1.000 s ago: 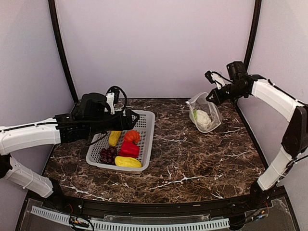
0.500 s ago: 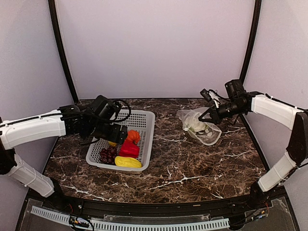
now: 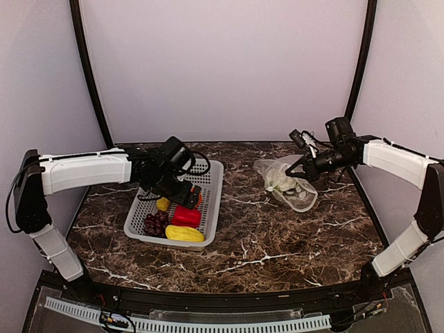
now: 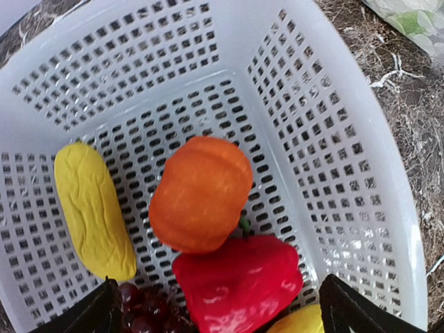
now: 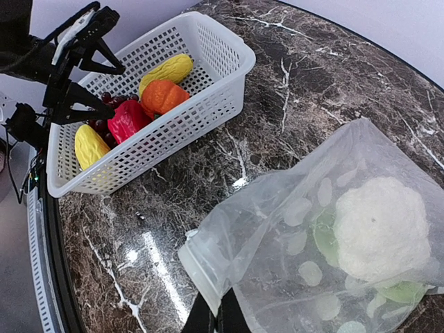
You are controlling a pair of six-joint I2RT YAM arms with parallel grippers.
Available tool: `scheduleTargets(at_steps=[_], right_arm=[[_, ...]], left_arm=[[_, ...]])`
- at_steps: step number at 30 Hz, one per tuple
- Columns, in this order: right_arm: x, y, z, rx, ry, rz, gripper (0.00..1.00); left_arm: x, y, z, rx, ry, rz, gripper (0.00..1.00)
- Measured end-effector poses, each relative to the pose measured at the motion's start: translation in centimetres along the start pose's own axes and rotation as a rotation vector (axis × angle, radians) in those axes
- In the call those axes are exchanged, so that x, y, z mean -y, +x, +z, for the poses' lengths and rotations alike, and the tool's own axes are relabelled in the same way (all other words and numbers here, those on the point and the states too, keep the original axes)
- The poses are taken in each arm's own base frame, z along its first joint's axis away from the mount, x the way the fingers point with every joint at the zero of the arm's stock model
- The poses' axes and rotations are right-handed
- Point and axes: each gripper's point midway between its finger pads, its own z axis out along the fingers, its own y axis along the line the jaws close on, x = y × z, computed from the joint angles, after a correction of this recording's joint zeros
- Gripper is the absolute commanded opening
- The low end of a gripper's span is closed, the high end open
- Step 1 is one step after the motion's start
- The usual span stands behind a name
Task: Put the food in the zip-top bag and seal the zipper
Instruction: Pick up the fake vegetable from the bin.
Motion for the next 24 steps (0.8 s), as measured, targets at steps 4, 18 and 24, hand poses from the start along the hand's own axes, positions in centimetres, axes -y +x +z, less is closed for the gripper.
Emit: scheduleTargets(at_steps=[4, 18, 24], right_arm=[[-0.2, -0.1, -0.1, 0.007, -0.006, -0.005, 0.00], [-0.4, 0.2, 0.0, 0.009, -0.019, -0.017, 0.00], [-0.4, 0.1, 0.0, 0.010, -0.018, -0.023, 0.00]], left_arm=[[0.8, -2.7, 1.2, 0.016, 0.001, 0.093, 0.99], [-0.2, -4.9, 4.2, -0.071, 0.020, 0.350, 0.94], [-0.6, -3.8, 6.6, -0.163, 0.065, 0.430, 0.83]])
